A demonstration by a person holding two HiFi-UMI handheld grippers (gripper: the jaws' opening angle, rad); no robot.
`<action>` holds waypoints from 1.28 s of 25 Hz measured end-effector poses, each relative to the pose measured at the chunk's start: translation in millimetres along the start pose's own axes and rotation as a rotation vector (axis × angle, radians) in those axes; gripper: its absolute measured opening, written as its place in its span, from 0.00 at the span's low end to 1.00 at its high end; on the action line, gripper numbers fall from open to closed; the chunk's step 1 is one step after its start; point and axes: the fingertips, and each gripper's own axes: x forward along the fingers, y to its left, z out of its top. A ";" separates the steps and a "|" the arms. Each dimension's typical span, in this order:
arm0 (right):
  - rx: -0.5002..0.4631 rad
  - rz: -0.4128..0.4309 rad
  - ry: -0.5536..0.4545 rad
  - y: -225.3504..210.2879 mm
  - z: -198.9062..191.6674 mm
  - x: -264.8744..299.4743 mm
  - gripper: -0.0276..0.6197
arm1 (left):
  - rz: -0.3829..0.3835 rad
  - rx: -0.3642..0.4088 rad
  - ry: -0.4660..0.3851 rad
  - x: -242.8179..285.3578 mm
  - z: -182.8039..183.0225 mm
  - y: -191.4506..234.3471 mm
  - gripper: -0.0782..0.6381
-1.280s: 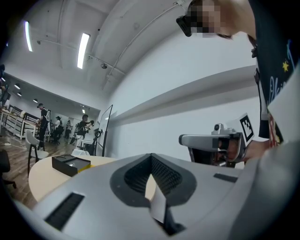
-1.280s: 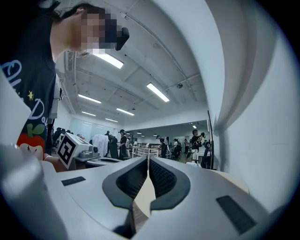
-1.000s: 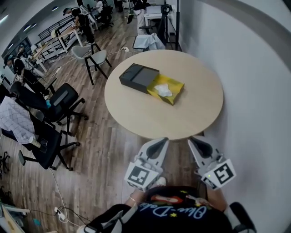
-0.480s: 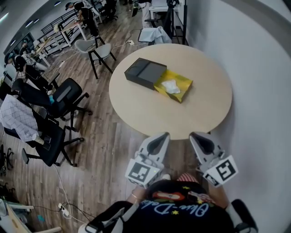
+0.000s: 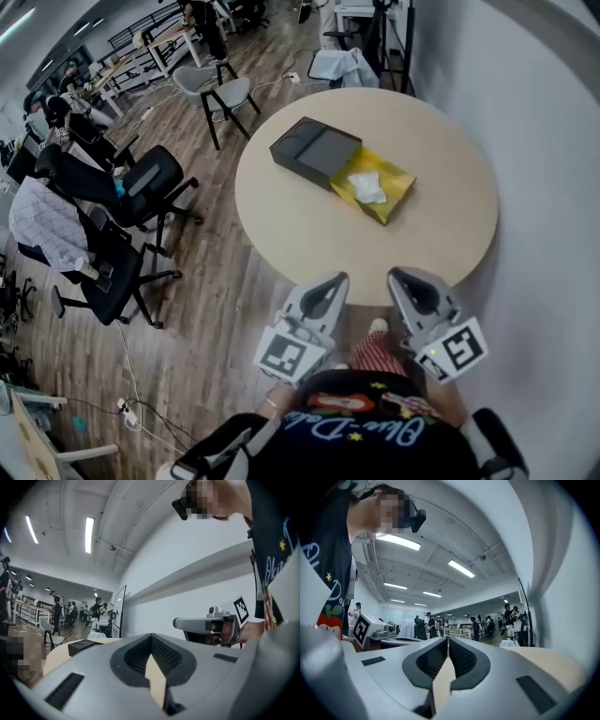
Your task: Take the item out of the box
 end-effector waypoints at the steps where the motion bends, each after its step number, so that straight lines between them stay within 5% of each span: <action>1: 0.001 0.009 0.000 -6.7 -1.6 4.2 0.04 | 0.010 0.003 0.004 5.3 -0.3 4.0 0.09; 32: 0.002 0.204 0.021 -179.4 -24.1 67.3 0.04 | 0.178 0.052 0.049 169.3 -8.9 60.6 0.09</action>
